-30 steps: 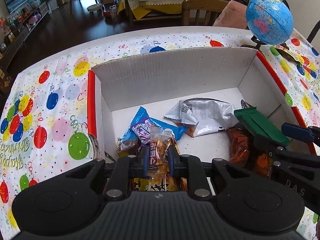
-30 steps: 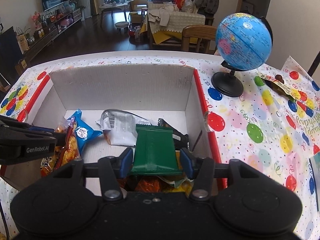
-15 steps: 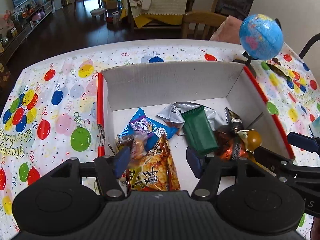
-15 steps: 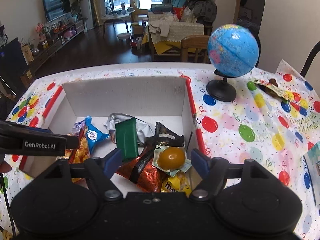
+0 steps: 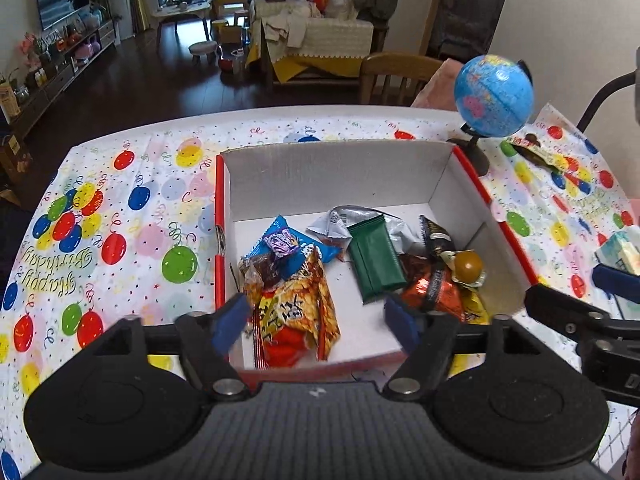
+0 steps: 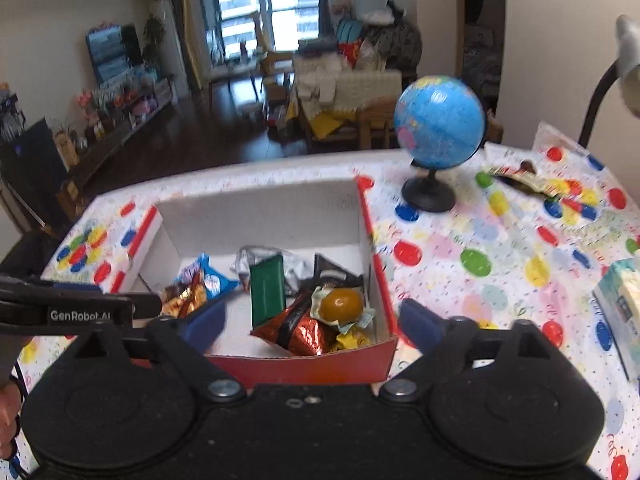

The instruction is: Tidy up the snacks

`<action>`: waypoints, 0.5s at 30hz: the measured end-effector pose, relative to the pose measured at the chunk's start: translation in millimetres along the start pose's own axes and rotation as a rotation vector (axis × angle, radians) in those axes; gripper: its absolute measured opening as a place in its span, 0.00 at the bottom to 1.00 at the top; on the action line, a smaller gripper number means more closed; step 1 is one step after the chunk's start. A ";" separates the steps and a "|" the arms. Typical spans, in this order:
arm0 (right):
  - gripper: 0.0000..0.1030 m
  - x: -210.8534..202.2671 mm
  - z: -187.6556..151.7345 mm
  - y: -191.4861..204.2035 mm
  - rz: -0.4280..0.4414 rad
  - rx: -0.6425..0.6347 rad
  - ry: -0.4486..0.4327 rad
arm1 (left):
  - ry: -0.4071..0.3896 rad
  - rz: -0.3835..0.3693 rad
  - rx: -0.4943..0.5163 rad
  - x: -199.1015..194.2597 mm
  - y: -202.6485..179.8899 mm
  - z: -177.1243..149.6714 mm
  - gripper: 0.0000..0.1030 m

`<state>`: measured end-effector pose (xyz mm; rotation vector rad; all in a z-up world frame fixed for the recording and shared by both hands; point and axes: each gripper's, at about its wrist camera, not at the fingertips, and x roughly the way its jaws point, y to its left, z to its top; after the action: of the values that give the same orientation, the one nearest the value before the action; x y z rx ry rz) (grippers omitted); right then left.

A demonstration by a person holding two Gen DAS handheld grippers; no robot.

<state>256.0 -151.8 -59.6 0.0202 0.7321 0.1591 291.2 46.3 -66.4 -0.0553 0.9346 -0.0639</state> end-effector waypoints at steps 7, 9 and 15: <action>1.00 -39.2 -10.9 1.8 0.050 0.010 -0.075 | -0.052 -0.029 -0.025 -36.0 3.3 -16.1 0.85; 1.00 -48.0 -14.1 1.8 0.076 0.020 -0.092 | -0.066 -0.041 -0.030 -46.6 5.1 -21.8 0.93; 1.00 -72.4 -26.4 6.7 0.151 0.038 -0.120 | -0.094 -0.080 -0.052 -76.8 10.0 -41.5 0.99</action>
<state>184.5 -157.2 -30.7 0.1202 0.6139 0.2854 212.7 61.5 -30.1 -0.1430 0.8404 -0.1100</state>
